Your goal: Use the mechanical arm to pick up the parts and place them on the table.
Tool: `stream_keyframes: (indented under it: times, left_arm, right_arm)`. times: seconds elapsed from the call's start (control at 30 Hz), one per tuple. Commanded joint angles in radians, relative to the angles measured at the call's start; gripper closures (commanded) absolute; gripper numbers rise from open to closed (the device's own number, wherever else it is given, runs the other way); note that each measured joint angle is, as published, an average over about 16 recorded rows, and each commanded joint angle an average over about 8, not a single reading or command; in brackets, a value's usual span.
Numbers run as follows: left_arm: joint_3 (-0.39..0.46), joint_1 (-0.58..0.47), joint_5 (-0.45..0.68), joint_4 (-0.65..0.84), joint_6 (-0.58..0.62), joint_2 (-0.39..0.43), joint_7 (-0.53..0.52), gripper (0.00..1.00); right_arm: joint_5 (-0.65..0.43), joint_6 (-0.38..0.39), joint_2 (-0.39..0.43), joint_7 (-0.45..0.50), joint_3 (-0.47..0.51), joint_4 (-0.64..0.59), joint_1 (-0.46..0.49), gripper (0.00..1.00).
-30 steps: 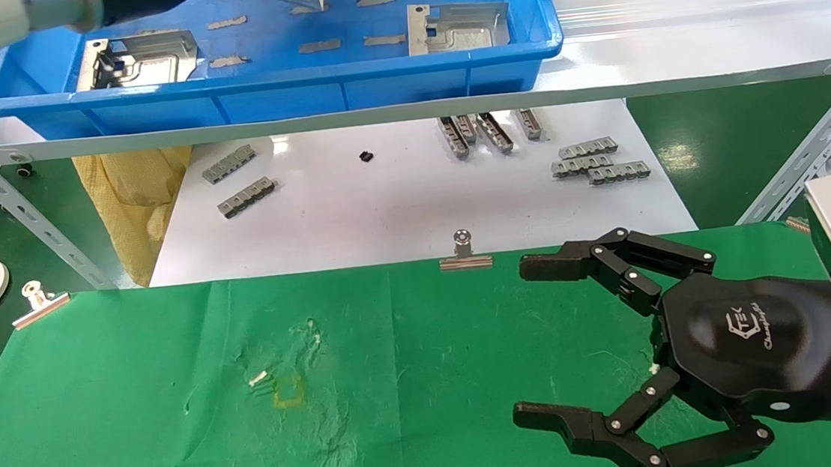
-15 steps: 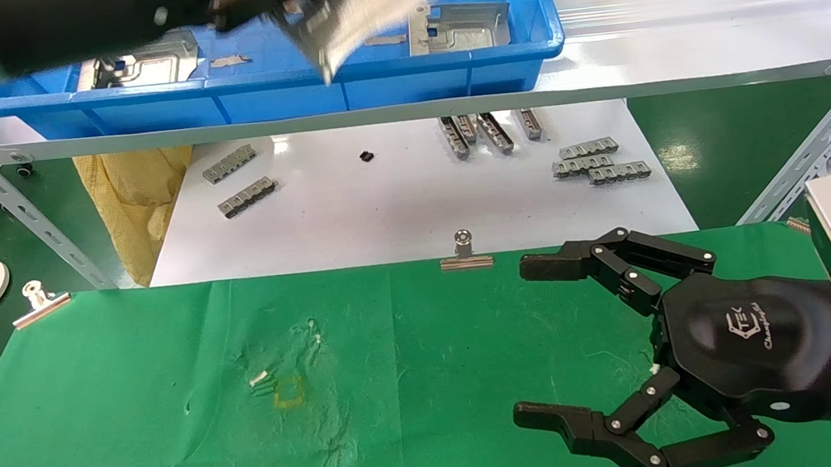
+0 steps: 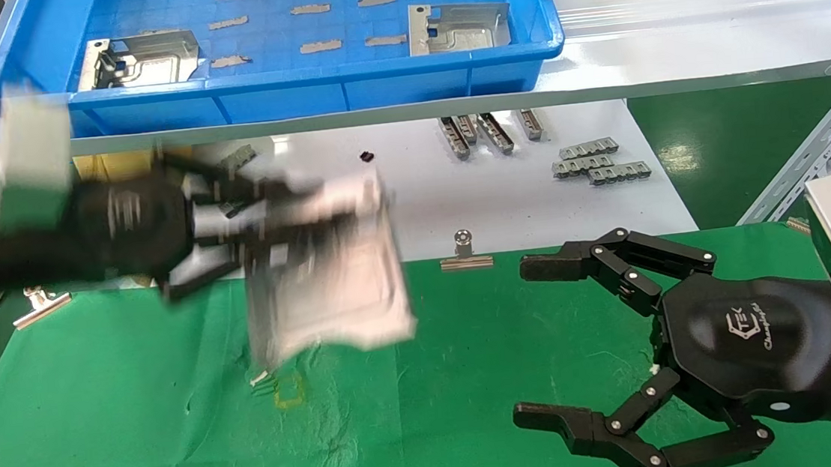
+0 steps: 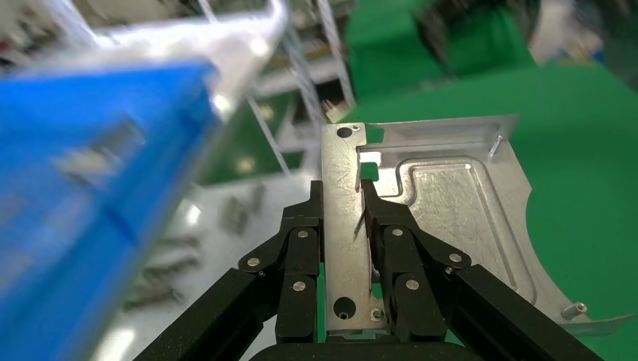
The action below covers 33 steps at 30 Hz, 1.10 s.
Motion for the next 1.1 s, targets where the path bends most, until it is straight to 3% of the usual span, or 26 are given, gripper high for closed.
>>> stream_keyframes:
  times: [0.03, 0.23, 0.47, 0.53, 0.7, 0.8, 1.1]
  left_arm:
    - [0.039, 0.048, -0.026, -0.073, -0.004, -0.042, 0.005, 1.0]
    - [0.143, 0.081, 0.087, -0.01, -0.031, -0.026, 0.15, 1.0]
    - [0.192, 0.063, 0.178, 0.153, -0.069, 0.039, 0.32, 0.97]
    - [0.197, 0.056, 0.188, 0.2, -0.075, 0.055, 0.356, 0.86]
    - [0.197, 0.042, 0.192, 0.3, -0.083, 0.091, 0.432, 0.24]
    - [0.197, 0.036, 0.194, 0.349, -0.092, 0.107, 0.475, 0.0]
    - [0.186, 0.012, 0.184, 0.459, -0.14, 0.135, 0.555, 0.0]
  right_arm:
    - [0.0, 0.0, 0.0, 0.0, 0.0, 0.0, 0.0, 0.0]
    - [0.0, 0.0, 0.0, 0.0, 0.0, 0.0, 0.0, 0.0]
    - [0.0, 0.0, 0.0, 0.0, 0.0, 0.0, 0.0, 0.0]
    - [0.0, 0.0, 0.0, 0.0, 0.0, 0.0, 0.0, 0.0]
    - [0.0, 0.0, 0.0, 0.0, 0.0, 0.0, 0.0, 0.0]
    - [0.0, 0.0, 0.0, 0.0, 0.0, 0.0, 0.0, 0.0]
    - [0.0, 0.0, 0.0, 0.0, 0.0, 0.0, 0.0, 0.0]
